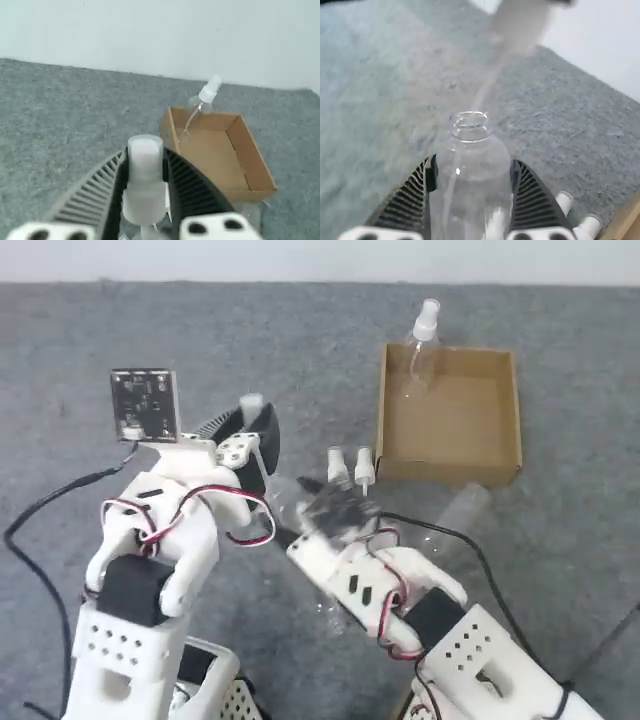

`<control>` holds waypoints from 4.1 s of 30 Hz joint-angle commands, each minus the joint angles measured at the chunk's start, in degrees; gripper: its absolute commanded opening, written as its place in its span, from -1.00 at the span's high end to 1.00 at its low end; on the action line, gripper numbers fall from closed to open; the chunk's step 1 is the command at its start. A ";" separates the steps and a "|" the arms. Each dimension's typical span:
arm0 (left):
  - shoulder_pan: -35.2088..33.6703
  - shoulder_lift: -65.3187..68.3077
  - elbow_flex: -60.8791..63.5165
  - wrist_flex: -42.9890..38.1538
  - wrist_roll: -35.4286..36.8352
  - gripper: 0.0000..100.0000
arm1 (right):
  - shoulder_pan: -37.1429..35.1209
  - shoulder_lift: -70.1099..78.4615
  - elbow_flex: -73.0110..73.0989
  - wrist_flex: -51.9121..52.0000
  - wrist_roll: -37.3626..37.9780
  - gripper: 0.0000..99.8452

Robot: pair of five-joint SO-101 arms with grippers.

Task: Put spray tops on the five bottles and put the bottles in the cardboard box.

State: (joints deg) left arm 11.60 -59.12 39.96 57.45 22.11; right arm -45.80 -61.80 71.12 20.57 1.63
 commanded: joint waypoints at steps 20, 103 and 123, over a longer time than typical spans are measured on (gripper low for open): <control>-5.01 0.53 -12.09 2.81 -6.68 0.67 | 2.95 -2.15 1.76 -5.58 -3.25 0.99; 2.46 -36.31 38.81 -6.24 -18.64 0.38 | 20.79 15.34 -55.65 42.42 4.92 0.99; -6.33 -36.31 39.78 -8.70 -18.55 0.98 | 45.49 49.71 -56.35 9.54 7.21 0.99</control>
State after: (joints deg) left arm 5.45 -95.78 79.69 50.51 3.65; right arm -1.23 -15.03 18.73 36.31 8.04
